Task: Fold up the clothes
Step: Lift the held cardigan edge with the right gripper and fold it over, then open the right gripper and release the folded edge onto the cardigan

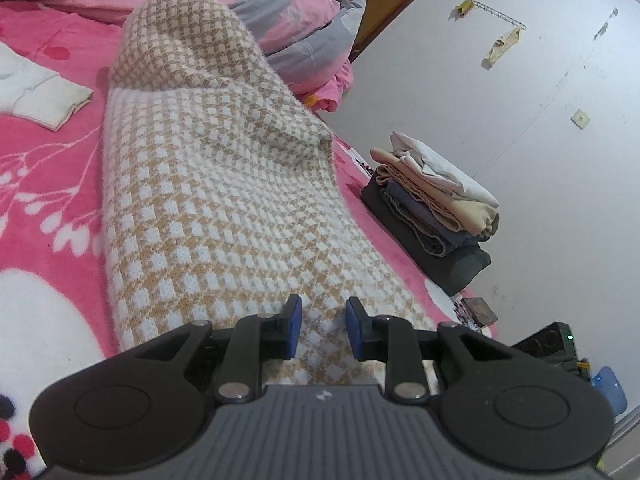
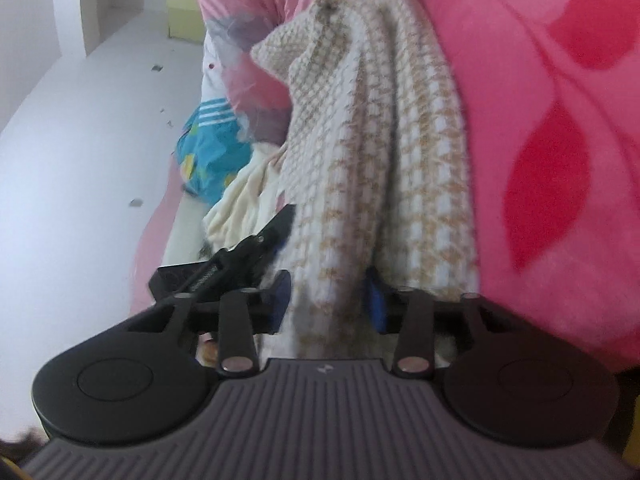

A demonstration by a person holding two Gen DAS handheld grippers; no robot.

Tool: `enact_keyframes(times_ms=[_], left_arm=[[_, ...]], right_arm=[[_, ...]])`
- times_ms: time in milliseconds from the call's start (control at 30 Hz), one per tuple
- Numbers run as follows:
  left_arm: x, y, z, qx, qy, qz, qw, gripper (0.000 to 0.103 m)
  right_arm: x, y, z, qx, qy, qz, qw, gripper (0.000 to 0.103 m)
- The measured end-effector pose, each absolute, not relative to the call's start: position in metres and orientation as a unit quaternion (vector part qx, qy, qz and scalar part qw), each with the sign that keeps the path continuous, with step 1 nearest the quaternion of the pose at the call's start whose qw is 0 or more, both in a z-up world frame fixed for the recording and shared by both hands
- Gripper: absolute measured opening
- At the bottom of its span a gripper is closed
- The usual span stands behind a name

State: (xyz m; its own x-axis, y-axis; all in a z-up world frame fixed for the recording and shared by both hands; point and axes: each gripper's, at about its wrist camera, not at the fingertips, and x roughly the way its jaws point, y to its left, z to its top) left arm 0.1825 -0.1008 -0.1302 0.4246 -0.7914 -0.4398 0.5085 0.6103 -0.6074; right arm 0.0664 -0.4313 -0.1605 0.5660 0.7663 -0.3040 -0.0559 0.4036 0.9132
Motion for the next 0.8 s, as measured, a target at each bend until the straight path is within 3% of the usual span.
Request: enact_keyframes(times_ms=[200, 367, 433, 533, 567, 667, 800], left_arm=[[0.175, -0.113, -0.117, -0.139, 0.349, -0.396, 0.838, 0.026], [0.167, -0.129, -0.116, -0.074, 0.341, -0.39, 0.852, 0.028], [0.163, -0.131, -0.112, -0.061, 0.334, -0.392, 0.855, 0.034], [0.157, -0.132, -0.106, -0.042, 0.325, -0.392, 0.86, 0.036], [0.154, -0.131, -0.104, -0.04, 0.323, -0.391, 0.861, 0.036], [0.144, -0.124, -0.098, -0.044, 0.318, -0.393, 0.862, 0.037], [0.123, -0.117, -0.085, -0.025, 0.304, -0.414, 0.858, 0.041]], right_arm=[[0.044, -0.438, -0.119, 0.429, 0.309, 0.251, 0.811, 0.013], [0.048, -0.454, -0.155, 0.443, 0.347, 0.211, 0.799, 0.012], [0.042, -0.462, -0.148, 0.463, 0.328, 0.216, 0.795, 0.011], [0.032, -0.457, -0.125, 0.408, 0.312, 0.218, 0.83, 0.006], [0.031, -0.455, -0.122, 0.383, 0.319, 0.211, 0.841, 0.007], [0.029, -0.453, -0.131, 0.353, 0.345, 0.17, 0.853, 0.026], [0.0, -0.466, -0.109, 0.349, 0.29, 0.152, 0.878, 0.026]])
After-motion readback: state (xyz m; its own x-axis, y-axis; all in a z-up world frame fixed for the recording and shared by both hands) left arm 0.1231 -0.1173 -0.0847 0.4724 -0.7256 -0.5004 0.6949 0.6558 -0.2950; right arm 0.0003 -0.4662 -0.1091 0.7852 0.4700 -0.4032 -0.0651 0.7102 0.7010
